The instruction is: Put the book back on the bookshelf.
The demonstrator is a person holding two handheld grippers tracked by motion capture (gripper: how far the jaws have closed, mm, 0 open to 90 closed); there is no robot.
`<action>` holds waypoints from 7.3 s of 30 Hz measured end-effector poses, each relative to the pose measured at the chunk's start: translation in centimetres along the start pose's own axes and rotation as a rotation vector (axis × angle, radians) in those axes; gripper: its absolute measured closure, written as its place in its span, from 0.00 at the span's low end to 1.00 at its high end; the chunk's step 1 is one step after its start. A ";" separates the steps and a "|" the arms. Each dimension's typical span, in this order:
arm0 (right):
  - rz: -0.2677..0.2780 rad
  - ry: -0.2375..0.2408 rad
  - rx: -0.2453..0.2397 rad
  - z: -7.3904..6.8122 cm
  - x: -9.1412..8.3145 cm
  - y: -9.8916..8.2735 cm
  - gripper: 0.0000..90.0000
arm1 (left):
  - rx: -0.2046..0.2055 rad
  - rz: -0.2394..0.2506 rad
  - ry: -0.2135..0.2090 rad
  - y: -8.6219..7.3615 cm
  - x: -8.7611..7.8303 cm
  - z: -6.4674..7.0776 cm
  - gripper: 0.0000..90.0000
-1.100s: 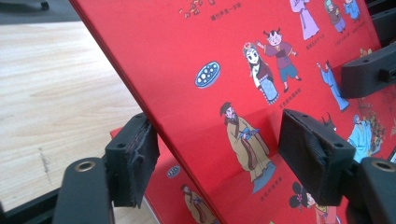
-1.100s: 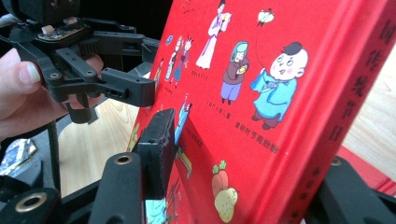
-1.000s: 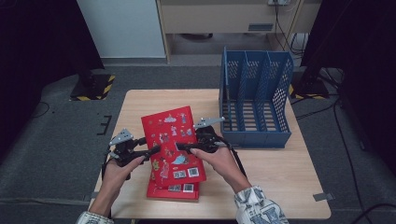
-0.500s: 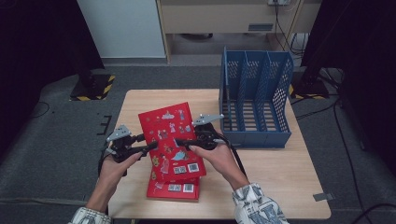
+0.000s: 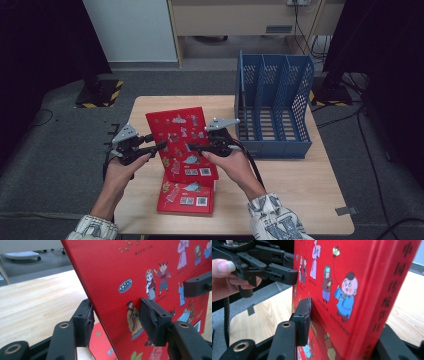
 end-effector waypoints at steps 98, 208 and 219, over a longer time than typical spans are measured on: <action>0.244 0.076 -0.157 -2.4 -1.8 5.0 0.82 | 0.085 0.061 -0.050 0.1 -1.2 2.2 0.47; 0.277 -0.290 0.022 2.4 -21.7 0.1 0.89 | 0.079 -0.202 0.324 -10.9 0.4 -7.4 0.09; 0.295 -0.320 0.057 3.1 -24.4 0.2 0.89 | 0.086 -0.213 0.327 -11.1 0.6 -7.4 0.09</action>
Point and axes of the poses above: each handheld gripper's, and its own axes: x roughly forward along the jaws, y roughly out of its top, z roughly to its right, the point moved 10 cm from there along x, roughly forward along the jaws, and after that the axes turned 11 degrees about -x, right-handed, at the moved point
